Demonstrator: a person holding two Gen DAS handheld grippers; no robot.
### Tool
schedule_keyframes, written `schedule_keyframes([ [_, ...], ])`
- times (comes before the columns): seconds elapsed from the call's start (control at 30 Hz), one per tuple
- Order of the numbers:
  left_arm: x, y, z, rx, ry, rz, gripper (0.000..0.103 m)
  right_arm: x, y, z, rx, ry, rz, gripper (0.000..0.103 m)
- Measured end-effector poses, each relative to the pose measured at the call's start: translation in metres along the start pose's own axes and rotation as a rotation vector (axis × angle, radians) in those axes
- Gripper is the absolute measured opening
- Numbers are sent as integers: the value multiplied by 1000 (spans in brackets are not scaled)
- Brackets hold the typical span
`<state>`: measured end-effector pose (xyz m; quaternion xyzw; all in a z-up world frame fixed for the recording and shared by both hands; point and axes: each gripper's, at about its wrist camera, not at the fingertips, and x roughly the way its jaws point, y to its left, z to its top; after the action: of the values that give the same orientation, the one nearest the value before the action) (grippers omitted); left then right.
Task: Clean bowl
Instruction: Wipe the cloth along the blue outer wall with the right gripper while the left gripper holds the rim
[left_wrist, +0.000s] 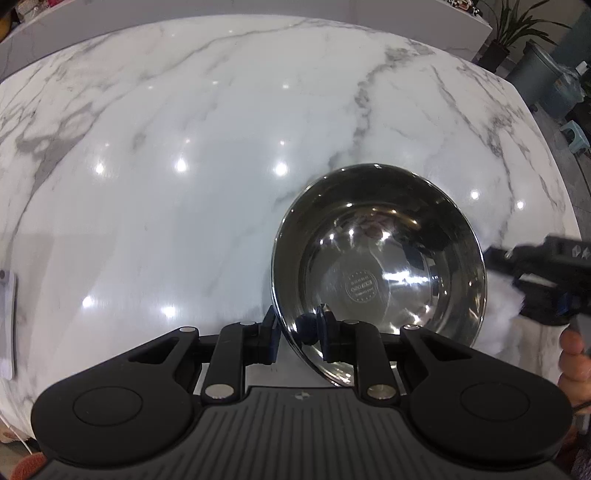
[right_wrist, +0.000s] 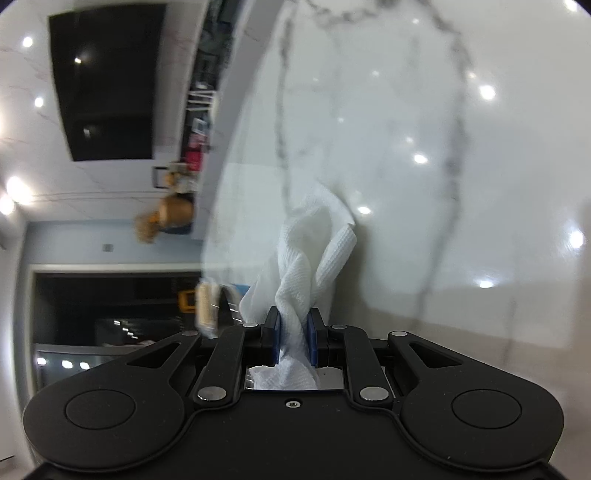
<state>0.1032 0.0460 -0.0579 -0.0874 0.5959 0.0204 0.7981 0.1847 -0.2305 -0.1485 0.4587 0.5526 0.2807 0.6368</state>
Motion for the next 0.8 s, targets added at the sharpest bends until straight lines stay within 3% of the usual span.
schedule_keyframes([
  [0.1, 0, 0, -1, -33, -4, 5, 19, 5, -2, 0, 1, 9, -21, 14],
  [0.23, 3, 2, -7, -123, 6, 3, 40, 9, -3, 0, -4, 13, -35, 14],
  [0.33, 5, 1, -11, -151, 10, -12, 41, 10, -3, 1, -7, 16, -42, 14],
  [0.43, 5, -2, -12, -150, 10, -16, 41, 11, -3, 1, -12, 18, -45, 14],
  [0.53, 4, -2, -12, -138, 6, -22, 30, 9, -4, 2, -16, 18, -47, 14],
  [0.63, 2, -2, -10, -110, 7, -25, 28, 5, -3, 3, -27, 13, -40, 14],
  [0.8, -3, 2, -7, -33, 12, -32, 19, -10, 1, 7, -25, -21, 70, 14],
])
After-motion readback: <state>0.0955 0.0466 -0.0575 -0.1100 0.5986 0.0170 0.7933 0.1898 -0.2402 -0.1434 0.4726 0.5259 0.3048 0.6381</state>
